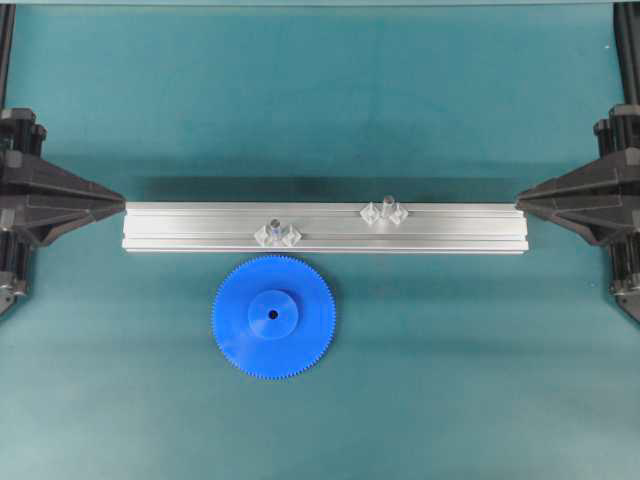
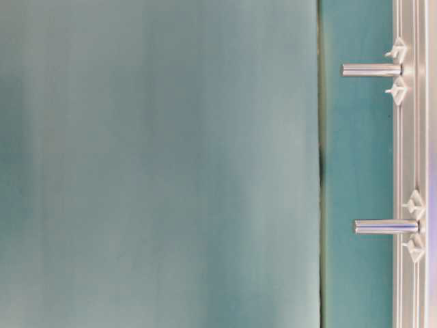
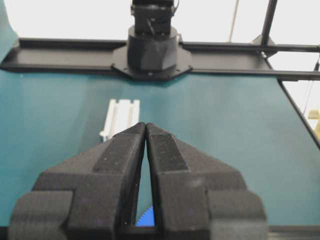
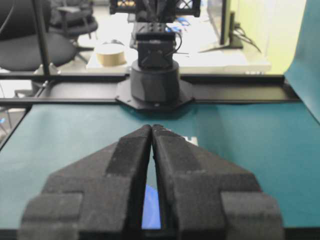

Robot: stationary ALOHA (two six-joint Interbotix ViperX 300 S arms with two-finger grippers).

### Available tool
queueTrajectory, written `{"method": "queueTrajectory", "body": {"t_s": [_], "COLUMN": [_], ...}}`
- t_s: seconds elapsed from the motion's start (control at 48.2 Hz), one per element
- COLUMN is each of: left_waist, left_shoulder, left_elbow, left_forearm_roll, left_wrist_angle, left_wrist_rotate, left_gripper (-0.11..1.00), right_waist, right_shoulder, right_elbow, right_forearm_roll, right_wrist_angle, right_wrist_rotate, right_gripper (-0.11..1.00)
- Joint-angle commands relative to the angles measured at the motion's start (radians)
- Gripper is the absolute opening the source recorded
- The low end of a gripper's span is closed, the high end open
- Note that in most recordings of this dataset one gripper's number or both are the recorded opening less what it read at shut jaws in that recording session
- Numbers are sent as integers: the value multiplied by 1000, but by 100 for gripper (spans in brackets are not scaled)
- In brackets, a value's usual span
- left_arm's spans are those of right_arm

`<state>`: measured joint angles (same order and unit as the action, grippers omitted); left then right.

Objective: Insert the large gear onto the shaft.
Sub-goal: 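Move the left gripper over the blue gear's hub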

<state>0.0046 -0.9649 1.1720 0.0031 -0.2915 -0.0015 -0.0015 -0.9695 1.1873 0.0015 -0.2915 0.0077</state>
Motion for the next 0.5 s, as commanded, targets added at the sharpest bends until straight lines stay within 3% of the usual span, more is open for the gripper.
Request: {"method": "queueTrajectory", "body": {"t_s": [0.0,0.083,0.125,0.27,0.477], "left_waist": [-72,-121,-143,-164,-167], "left_shoulder": [48,95,118,207,388], "left_elbow": [-17,-35,-49,-110,-202], "left_forearm_roll": [12,12,12,12,14], "left_wrist_angle": [20,63,84,146,253], "left_wrist_rotate": [-31,-61,-72,-77,-77], "left_gripper": [11,2,-1,-1,-1], "right_waist": [5,5,5,6,9], "right_shoulder": [11,3,2,-8,-2], "right_elbow": [-8,11,15,-5,-61], "right_forearm_roll": [3,21,26,28,28], "right_wrist_angle": [-2,40,74,187,420], "right_wrist_rotate": [3,15,28,72,84], "right_gripper": [16,22,17,7,6]}}
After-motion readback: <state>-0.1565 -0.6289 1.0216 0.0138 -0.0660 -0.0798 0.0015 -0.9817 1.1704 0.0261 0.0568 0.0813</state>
